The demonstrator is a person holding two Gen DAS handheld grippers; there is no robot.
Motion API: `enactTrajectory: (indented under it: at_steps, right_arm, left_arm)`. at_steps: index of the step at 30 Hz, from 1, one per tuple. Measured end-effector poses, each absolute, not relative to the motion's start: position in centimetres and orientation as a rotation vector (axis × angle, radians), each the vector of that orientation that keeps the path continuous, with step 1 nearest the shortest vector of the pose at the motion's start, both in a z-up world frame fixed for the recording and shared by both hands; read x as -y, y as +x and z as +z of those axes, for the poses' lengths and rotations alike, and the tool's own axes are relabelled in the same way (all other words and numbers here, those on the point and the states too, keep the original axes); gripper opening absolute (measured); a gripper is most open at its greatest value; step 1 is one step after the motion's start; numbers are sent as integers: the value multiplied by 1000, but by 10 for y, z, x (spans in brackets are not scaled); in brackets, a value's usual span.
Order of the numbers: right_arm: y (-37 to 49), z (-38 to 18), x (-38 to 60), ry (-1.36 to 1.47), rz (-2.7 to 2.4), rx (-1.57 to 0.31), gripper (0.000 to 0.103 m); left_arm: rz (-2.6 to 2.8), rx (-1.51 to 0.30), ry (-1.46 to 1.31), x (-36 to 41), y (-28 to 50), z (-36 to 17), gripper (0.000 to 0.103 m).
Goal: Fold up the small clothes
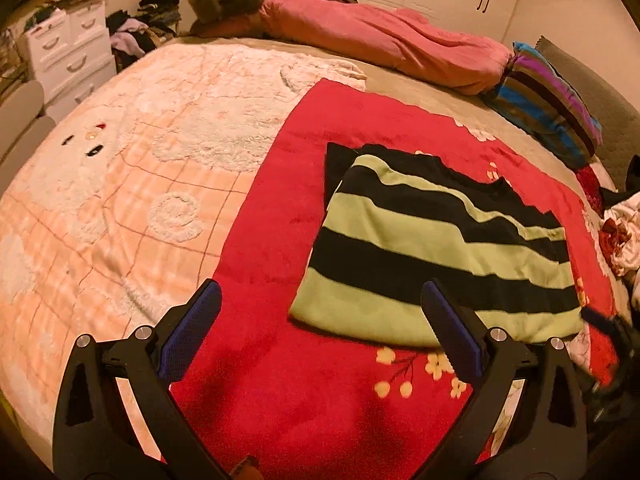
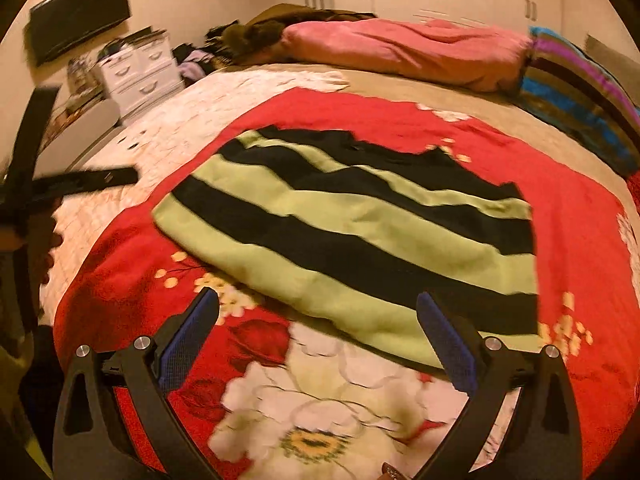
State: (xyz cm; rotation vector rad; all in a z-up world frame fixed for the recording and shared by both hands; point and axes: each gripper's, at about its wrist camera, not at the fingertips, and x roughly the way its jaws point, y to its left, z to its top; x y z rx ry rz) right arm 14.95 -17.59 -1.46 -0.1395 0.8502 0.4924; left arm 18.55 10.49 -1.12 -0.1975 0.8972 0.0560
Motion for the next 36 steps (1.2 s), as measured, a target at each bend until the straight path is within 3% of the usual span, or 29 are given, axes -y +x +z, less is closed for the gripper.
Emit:
enactTrajectory:
  at_steps: [14,33,35,36]
  right_arm:
    - [143,-40,95,-266,584,-842,99]
    - [150,-60,47,-409,630,-749,99]
    - [152,-61,44,-419,626,-740,99]
    - [153,-61,42,-421,626,-735,99]
  left_arm:
    - [18,-936,-191,-121,256,-12,94]
    - [-124,-1123,-372,-118,359,-69,93]
    - [-136,-1143,-430,-120,363,-78,88]
    - [-143,-1152,-462,-122,364,-82,80]
